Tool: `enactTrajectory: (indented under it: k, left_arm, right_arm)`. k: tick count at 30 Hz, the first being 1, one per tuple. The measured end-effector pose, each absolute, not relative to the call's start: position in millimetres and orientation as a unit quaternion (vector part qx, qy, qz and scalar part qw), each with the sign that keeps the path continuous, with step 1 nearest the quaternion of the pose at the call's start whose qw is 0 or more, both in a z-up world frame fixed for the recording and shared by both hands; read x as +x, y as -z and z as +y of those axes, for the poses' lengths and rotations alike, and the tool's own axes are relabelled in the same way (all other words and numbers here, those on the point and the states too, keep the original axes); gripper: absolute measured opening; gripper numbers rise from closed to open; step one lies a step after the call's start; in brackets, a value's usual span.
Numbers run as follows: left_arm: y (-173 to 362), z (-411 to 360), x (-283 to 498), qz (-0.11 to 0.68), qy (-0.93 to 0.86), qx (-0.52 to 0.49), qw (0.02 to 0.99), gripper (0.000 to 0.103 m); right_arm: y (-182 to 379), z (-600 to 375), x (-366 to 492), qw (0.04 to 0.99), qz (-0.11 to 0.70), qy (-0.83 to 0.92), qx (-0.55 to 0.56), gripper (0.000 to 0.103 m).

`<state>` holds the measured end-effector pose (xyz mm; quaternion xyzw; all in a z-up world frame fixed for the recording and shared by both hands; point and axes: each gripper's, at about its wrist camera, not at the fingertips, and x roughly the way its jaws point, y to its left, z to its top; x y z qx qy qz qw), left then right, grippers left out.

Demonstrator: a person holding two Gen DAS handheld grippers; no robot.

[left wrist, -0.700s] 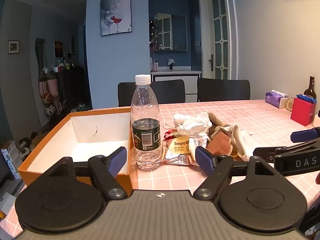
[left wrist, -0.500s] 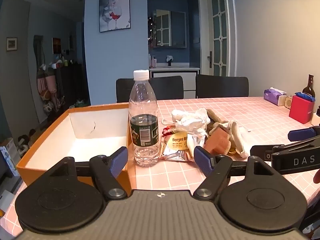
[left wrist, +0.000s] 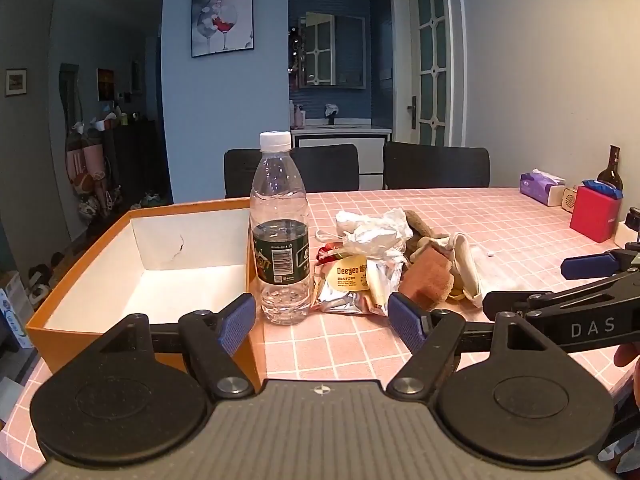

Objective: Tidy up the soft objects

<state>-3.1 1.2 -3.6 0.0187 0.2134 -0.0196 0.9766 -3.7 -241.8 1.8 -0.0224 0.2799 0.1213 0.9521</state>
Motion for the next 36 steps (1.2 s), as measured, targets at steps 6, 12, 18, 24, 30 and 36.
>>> enactTrajectory:
  k: [6, 12, 18, 24, 30, 36]
  left_arm:
    - [2.8, 2.1, -2.0, 0.217, 0.027, 0.011, 0.976, 0.088]
    - [3.0, 1.0, -2.3, 0.218, 0.032, 0.012, 0.975, 0.088]
    - [2.4, 0.6, -1.7, 0.219, 0.031, 0.009, 0.975, 0.088]
    - [2.0, 1.8, -0.8, 0.22, 0.035, 0.005, 0.975, 0.088]
    - [2.2, 1.3, -1.0, 0.219, 0.038, 0.0, 0.975, 0.088]
    - [2.8, 2.3, -0.9, 0.222, 0.041, -0.004, 0.974, 0.088]
  right_arm:
    - [-0.8, -240.0, -2.4, 0.952, 0.28, -0.122, -0.023, 0.1]
    - [-1.8, -240.0, -2.6, 0.952, 0.28, -0.122, -0.023, 0.1]
    - [-2.0, -240.5, -2.5, 0.952, 0.279, -0.121, -0.024, 0.1]
    - [-2.2, -241.8, -2.3, 0.952, 0.279, -0.121, -0.023, 0.1]
    - [-1.1, -241.0, -1.6, 0.953, 0.278, -0.119, -0.025, 0.1]
    - [-0.1, -239.6, -0.4, 0.952, 0.281, -0.117, -0.026, 0.1]
